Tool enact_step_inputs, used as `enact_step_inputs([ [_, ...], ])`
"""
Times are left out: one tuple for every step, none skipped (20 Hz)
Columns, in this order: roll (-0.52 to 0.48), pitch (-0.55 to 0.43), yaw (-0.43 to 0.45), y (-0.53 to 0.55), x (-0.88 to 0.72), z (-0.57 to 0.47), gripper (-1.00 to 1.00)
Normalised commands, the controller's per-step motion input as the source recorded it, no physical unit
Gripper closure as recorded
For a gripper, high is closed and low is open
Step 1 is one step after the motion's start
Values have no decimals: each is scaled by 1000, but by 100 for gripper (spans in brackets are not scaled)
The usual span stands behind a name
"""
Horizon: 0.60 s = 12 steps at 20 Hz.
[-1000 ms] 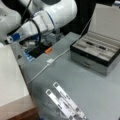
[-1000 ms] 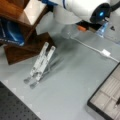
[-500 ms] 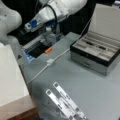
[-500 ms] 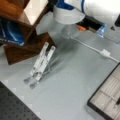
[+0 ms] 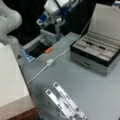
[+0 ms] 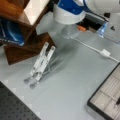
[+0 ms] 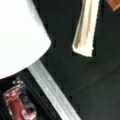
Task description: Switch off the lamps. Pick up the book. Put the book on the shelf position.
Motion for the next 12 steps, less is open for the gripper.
enact_step_inputs([
  [488, -108, -503, 245, 395, 8, -100],
  [545, -174, -484, 238, 365, -28, -100],
  [566, -208, -458, 238, 340, -85, -100],
  [526, -192, -419, 231, 318, -110, -100],
  [559, -241, -393, 215, 289, -150, -100],
  [573, -273, -365, 200, 261, -187, -100],
  [530, -256, -327, 179, 231, -195, -100],
  [608, -317, -315, 153, 195, -193, -100],
  [636, -345, -291, 128, 161, -189, -100],
  [592, -323, -259, 113, 138, -179, -100],
  [627, -368, -228, 85, 106, -183, -100],
  [618, -380, -196, 59, 70, -201, -100],
])
